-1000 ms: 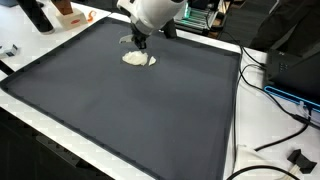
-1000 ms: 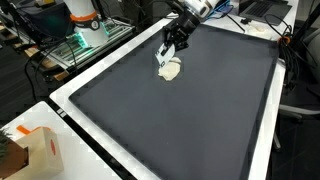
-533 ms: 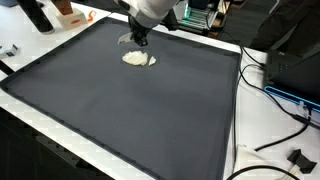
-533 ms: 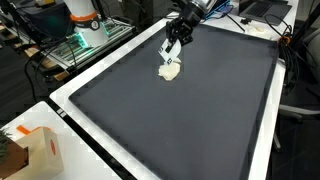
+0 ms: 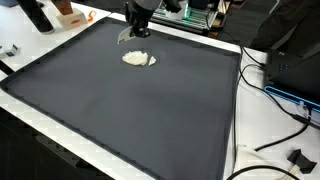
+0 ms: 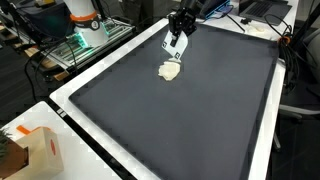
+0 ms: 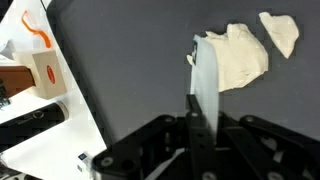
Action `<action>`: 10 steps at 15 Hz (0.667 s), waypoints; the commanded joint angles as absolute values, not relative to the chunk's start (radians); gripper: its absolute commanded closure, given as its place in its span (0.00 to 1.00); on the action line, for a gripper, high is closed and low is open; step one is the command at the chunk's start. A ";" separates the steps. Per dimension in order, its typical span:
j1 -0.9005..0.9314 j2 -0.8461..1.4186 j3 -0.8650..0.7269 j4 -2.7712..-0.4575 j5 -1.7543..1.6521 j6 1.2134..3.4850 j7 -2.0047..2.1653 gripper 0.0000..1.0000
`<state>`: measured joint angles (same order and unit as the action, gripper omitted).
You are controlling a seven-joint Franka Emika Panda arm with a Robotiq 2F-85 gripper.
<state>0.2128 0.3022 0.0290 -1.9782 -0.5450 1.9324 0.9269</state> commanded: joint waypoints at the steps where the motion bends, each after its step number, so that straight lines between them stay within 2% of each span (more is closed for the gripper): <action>1: 0.183 0.213 0.040 -2.061 -0.493 1.995 0.833 0.99; 10: 0.147 0.095 0.043 -2.135 -0.358 2.082 0.608 0.99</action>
<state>0.1735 0.1533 0.0300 -2.0770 -0.4093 2.0393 0.6858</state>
